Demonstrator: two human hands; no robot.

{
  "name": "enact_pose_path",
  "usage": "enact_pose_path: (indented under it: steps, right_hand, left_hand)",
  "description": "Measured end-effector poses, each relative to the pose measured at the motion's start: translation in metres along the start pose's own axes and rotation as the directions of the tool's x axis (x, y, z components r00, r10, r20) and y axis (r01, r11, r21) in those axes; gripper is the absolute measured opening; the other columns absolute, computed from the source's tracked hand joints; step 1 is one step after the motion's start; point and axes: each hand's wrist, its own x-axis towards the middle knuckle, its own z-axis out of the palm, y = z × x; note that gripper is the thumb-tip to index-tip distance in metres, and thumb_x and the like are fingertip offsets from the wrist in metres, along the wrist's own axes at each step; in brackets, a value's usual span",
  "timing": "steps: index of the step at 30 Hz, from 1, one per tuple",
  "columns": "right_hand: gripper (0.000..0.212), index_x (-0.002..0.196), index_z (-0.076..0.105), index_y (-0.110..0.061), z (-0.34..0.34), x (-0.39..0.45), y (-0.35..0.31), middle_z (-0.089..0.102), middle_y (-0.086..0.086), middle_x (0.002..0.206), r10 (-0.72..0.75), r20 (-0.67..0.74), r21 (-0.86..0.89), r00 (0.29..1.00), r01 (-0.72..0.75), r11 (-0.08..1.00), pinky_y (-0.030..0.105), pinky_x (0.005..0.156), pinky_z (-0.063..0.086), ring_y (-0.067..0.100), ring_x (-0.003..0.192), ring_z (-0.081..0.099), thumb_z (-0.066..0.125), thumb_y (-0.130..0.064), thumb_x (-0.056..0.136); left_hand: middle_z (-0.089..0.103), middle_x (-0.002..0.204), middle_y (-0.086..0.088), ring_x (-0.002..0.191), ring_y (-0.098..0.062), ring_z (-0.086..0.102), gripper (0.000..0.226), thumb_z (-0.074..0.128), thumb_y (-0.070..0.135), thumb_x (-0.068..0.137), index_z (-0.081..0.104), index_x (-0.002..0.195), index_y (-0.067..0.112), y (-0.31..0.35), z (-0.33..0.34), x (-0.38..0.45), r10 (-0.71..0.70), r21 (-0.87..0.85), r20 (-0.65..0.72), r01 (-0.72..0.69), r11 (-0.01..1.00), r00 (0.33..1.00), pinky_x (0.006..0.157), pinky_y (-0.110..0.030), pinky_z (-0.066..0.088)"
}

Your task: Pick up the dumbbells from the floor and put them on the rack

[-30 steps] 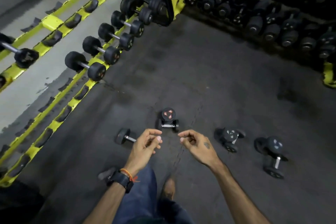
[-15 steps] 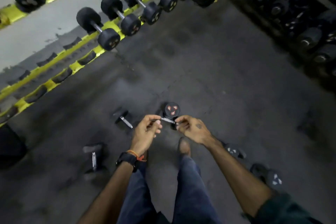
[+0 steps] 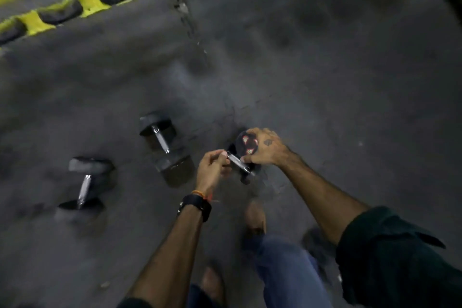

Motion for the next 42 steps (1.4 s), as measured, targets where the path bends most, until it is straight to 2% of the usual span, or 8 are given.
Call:
enact_pose_path:
  steps: [4,11,19,22,29,35,37,42]
  right_hand:
    - [0.132,0.163,0.025,-0.036,0.066,0.098,0.021,0.039,0.012,0.16,-0.038,0.015,-0.219,0.999,0.041,0.975,0.052,0.12,0.037,0.038,0.151,0.035,0.083,-0.081,0.054]
    - [0.134,0.144,0.033,-0.033,0.152,0.191,0.079,0.042,0.009,0.134,-0.207,-0.155,-0.461,0.966,0.114,0.88,0.055,0.096,0.052,0.036,0.119,0.049,0.087,-0.075,0.029]
    - [0.108,0.137,0.05,-0.027,0.22,0.167,0.242,0.05,-0.003,0.131,-0.088,-0.692,0.283,0.717,0.381,0.88,0.033,0.106,0.05,0.015,0.12,0.057,0.103,-0.042,0.044]
    - [0.092,0.123,0.049,-0.03,0.264,0.145,0.283,0.06,-0.007,0.119,0.063,-0.589,0.403,0.805,0.226,0.887,0.039,0.096,0.055,0.011,0.108,0.063,0.102,-0.054,0.051]
    - [0.095,0.161,0.039,-0.023,0.257,0.165,0.281,0.059,0.008,0.153,0.264,-0.221,0.336,0.939,-0.181,0.924,0.038,0.115,0.047,0.03,0.139,0.058,0.078,-0.053,0.079]
    - [0.045,0.113,0.075,-0.015,0.249,0.2,0.233,0.076,0.001,0.11,0.284,-0.129,0.62,0.95,-0.146,0.771,0.035,0.088,0.058,0.023,0.104,0.073,0.066,-0.051,0.087]
    - [0.058,0.117,0.074,-0.013,0.252,0.21,0.235,0.077,0.002,0.111,0.341,-0.073,0.681,0.937,-0.203,0.703,0.04,0.092,0.061,0.025,0.099,0.074,0.068,-0.051,0.074]
    - [0.048,0.088,0.076,-0.017,0.265,0.217,0.235,0.075,0.0,0.091,0.343,-0.01,0.762,0.939,-0.215,0.611,0.038,0.079,0.055,0.025,0.084,0.067,0.071,-0.052,0.057]
  left_hand:
    - [0.059,0.09,-0.009,0.071,-0.022,0.057,0.035,0.061,0.048,0.103,0.062,0.095,0.014,-0.1,0.019,0.119,-0.327,-0.253,0.062,0.332,0.909,0.943,0.068,-0.034,0.051]
    - [0.047,0.156,-0.025,0.142,-0.043,0.049,0.129,0.047,0.097,0.076,0.035,0.159,-0.002,-0.2,0.058,0.266,-0.41,-0.543,0.183,0.44,0.715,0.893,0.11,-0.056,0.042]
    - [0.076,0.095,-0.01,0.083,-0.03,0.068,0.053,0.052,0.059,0.085,0.078,0.101,0.015,-0.203,0.1,0.323,-0.151,-0.708,0.031,0.128,0.694,0.988,0.087,-0.037,0.057]
    - [0.066,0.08,-0.005,0.064,-0.021,0.059,0.039,0.053,0.05,0.089,0.071,0.078,0.018,-0.194,0.117,0.297,-0.038,-0.656,0.089,0.087,0.75,0.995,0.063,-0.03,0.048]
    - [0.069,0.135,-0.025,0.116,-0.035,0.069,0.065,0.071,0.041,0.073,0.074,0.12,-0.005,-0.228,0.155,0.268,0.18,-0.425,0.214,-0.075,0.902,0.96,0.097,-0.041,0.054]
    - [0.075,0.094,-0.014,0.081,-0.025,0.072,0.07,0.091,0.05,0.055,0.075,0.104,0.003,-0.268,0.121,0.253,0.208,-0.37,0.277,-0.096,0.924,0.938,0.071,-0.03,0.063]
    - [0.076,0.116,-0.021,0.108,-0.036,0.071,0.065,0.08,0.055,0.08,0.075,0.117,0.002,-0.267,0.108,0.252,0.227,-0.433,0.279,-0.088,0.897,0.933,0.1,-0.047,0.06]
    - [0.078,0.117,-0.017,0.108,-0.029,0.075,0.069,0.035,0.058,0.105,0.071,0.123,0.002,-0.26,0.082,0.254,0.241,-0.483,0.364,-0.039,0.875,0.9,0.101,-0.045,0.058]
